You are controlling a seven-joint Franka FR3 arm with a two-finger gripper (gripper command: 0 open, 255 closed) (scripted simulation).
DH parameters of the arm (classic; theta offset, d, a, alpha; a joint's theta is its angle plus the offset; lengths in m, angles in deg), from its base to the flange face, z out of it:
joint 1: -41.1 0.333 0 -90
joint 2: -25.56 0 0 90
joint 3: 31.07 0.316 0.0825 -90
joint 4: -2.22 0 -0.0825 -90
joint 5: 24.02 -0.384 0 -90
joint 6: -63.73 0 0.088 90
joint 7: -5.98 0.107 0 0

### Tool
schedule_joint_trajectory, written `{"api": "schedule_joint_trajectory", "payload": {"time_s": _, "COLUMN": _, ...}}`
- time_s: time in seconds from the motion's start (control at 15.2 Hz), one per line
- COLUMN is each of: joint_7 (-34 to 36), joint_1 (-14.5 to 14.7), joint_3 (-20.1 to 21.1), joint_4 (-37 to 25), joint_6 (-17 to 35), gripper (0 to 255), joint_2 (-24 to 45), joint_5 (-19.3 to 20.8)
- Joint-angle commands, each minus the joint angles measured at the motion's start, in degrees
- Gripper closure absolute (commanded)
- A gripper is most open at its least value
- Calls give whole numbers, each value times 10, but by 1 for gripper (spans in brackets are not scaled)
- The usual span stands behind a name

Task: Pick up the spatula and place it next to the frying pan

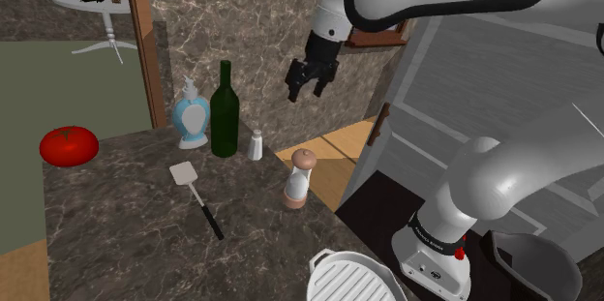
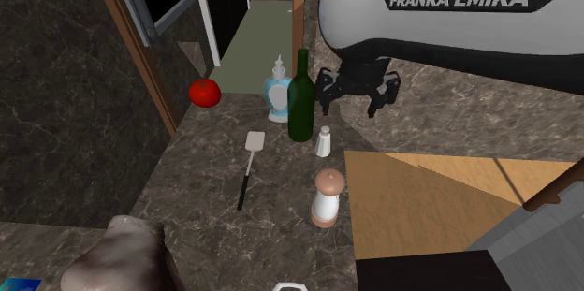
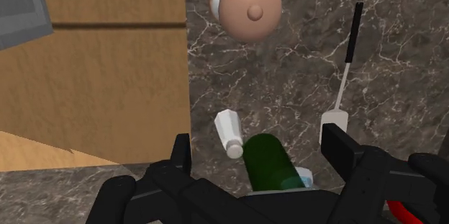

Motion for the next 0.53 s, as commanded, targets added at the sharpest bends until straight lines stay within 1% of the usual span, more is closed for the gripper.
{"api": "schedule_joint_trajectory", "payload": {"time_s": 0.0, "joint_7": 22, "joint_1": 3, "joint_3": 18, "joint_4": -8, "joint_6": 18, "gripper": 0, "joint_2": 31, "joint_5": 0}}
{"api": "schedule_joint_trajectory", "payload": {"time_s": 0.26, "joint_7": 69, "joint_1": 6, "joint_3": 52, "joint_4": -30, "joint_6": 58, "gripper": 0, "joint_2": 107, "joint_5": 10}}
{"api": "schedule_joint_trajectory", "payload": {"time_s": 0.46, "joint_7": 107, "joint_1": 9, "joint_3": 75, "joint_4": -54, "joint_6": 84, "gripper": 0, "joint_2": 168, "joint_5": 26}}
